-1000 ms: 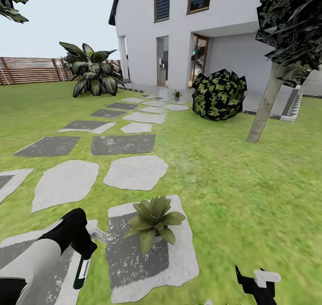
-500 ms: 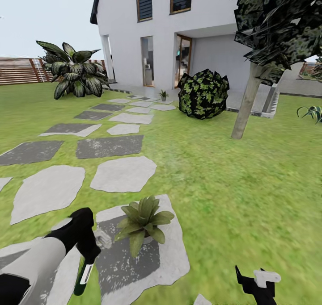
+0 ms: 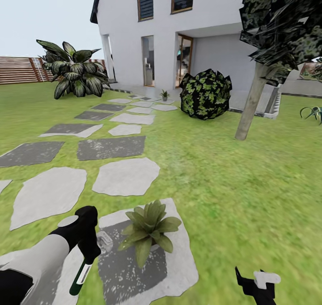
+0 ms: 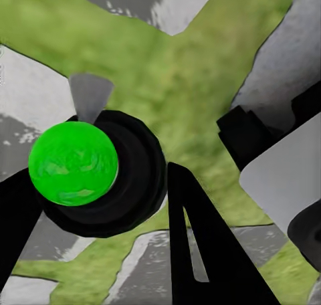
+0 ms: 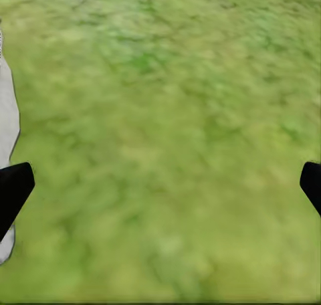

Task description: Pick up the pesticide atomizer in the garden and spray insectifuge to fully cover both potted plants in the garden.

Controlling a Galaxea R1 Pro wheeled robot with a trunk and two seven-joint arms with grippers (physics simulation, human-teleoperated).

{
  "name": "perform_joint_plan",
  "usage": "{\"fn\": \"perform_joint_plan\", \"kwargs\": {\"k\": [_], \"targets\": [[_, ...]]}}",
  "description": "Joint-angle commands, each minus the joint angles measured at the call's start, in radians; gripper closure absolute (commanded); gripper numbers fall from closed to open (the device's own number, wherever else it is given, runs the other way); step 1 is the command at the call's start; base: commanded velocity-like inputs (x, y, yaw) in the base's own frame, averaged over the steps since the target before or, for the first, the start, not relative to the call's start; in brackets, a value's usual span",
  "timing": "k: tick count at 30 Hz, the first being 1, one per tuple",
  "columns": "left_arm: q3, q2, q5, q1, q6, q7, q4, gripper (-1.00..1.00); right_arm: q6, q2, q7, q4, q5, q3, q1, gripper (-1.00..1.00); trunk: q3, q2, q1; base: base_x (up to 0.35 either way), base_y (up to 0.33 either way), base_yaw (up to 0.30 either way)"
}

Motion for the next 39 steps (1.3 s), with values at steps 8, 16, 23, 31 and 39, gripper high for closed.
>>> {"fn": "perform_joint_plan", "kwargs": {"k": [8, 16, 23, 31, 39], "targets": [[-0.004, -0.006, -0.046, -0.002, 0.009, -0.011, -0.004, 1.0, -0.004, 0.001, 0.01, 0.007, 0.0, -0.008, -0.001, -1.0, -0.001, 0.0, 0.0, 0.061, 0.007, 0.0], [-0.005, -0.05, -0.058, -0.031, 0.008, -0.014, -0.004, 1.0, -0.004, 0.002, 0.01, 0.007, -0.001, -0.008, -0.001, -1.0, -0.001, 0.0, 0.0, 0.116, 0.0, 0.0], [-0.106, -0.051, -0.057, -0.091, 0.007, -0.127, -0.002, 1.0, -0.004, 0.002, 0.01, 0.009, 0.0, -0.008, -0.001, -1.0, -0.001, 0.0, 0.0, 0.001, 0.0, 0.0], [-0.195, -0.053, -0.054, -0.101, 0.008, -0.149, 0.011, 1.0, -0.003, 0.002, 0.01, 0.009, 0.0, -0.008, -0.001, -1.0, -0.001, 0.0, 0.0, 0.173, 0.091, 0.0], [-0.203, -0.052, -0.054, -0.085, 0.008, -0.149, 0.013, 1.0, -0.004, 0.002, 0.01, 0.014, 0.0, -0.008, -0.001, -1.0, -0.001, 0.0, 0.0, 0.072, 0.047, 0.0]]}}
